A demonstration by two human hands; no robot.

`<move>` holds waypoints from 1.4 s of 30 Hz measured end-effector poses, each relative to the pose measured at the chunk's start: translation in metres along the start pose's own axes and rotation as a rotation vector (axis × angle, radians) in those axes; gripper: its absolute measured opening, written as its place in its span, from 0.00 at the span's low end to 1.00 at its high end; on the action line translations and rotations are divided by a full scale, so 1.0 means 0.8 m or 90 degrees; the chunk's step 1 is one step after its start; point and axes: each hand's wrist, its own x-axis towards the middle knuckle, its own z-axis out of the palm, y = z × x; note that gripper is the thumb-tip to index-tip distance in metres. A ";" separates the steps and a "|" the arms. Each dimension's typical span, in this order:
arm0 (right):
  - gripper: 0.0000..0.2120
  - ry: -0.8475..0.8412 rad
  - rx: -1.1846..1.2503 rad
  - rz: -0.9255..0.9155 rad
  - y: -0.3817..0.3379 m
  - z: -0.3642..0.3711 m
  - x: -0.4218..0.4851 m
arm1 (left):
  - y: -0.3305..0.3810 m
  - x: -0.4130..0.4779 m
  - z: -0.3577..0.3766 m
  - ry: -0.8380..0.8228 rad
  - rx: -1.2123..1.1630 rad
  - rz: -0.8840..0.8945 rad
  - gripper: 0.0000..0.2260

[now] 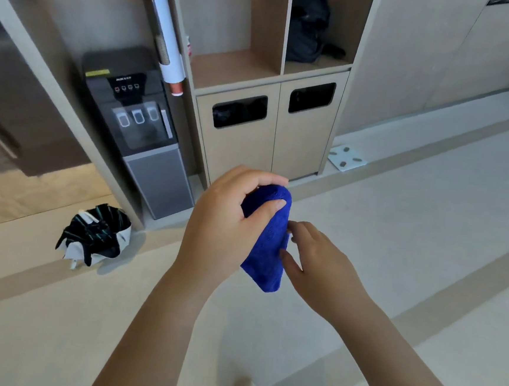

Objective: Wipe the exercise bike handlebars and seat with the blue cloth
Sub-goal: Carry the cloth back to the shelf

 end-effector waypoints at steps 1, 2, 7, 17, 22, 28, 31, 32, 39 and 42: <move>0.18 0.001 0.002 0.004 0.007 0.001 0.020 | -0.008 0.021 0.005 -0.004 0.004 -0.002 0.12; 0.18 0.001 0.002 0.007 0.014 0.002 0.040 | -0.016 0.042 0.011 -0.009 0.006 -0.007 0.12; 0.18 -0.008 0.017 0.009 0.056 0.000 0.137 | -0.053 0.135 0.042 -0.019 0.021 -0.028 0.12; 0.18 -0.051 0.051 -0.068 0.171 -0.025 0.366 | -0.111 0.335 0.125 0.049 -0.010 -0.138 0.12; 0.19 -0.072 0.069 -0.093 0.224 -0.046 0.468 | -0.125 0.423 0.164 0.071 0.002 -0.169 0.10; 0.19 -0.096 0.077 -0.130 0.265 -0.053 0.554 | -0.153 0.493 0.188 0.097 0.011 -0.198 0.10; 0.20 -0.110 0.079 -0.140 0.279 -0.050 0.597 | -0.172 0.529 0.196 0.107 0.010 -0.207 0.10; 0.21 -0.113 0.083 -0.141 0.281 -0.049 0.608 | -0.178 0.538 0.198 0.107 0.011 -0.209 0.10; 0.24 -0.123 0.091 -0.160 0.292 -0.031 0.701 | -0.234 0.612 0.198 0.103 0.018 -0.206 0.12; 0.25 -0.115 0.085 -0.166 0.292 -0.018 0.756 | -0.272 0.654 0.193 0.102 0.004 -0.207 0.12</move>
